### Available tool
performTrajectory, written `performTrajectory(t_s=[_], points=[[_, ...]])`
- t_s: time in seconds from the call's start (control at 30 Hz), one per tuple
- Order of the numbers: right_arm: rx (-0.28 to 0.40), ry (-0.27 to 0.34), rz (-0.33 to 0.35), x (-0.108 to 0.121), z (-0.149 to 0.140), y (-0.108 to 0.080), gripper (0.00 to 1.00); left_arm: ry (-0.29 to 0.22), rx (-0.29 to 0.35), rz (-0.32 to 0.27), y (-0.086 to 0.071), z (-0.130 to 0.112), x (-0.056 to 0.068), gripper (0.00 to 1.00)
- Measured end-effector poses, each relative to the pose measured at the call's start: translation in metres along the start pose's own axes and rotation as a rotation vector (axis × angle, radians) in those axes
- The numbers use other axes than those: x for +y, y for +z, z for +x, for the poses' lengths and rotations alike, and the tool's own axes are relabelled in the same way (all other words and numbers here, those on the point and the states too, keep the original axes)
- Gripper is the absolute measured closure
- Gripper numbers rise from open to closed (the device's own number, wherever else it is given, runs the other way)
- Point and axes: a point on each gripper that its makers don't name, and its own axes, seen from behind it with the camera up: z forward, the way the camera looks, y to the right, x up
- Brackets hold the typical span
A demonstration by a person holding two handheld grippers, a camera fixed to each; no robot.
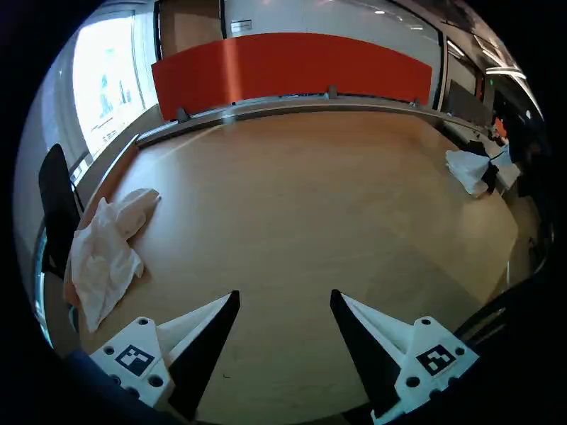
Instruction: Fold towel
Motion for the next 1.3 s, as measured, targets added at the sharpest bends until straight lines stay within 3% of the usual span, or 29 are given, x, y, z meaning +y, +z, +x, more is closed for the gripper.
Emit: performTrajectory(t_s=[1.3], points=[[-0.002,0.025,0.020,-0.003,-0.029,0.010,0.97,0.047,0.005,-0.055,0.019,0.018,0.043,0.05]])
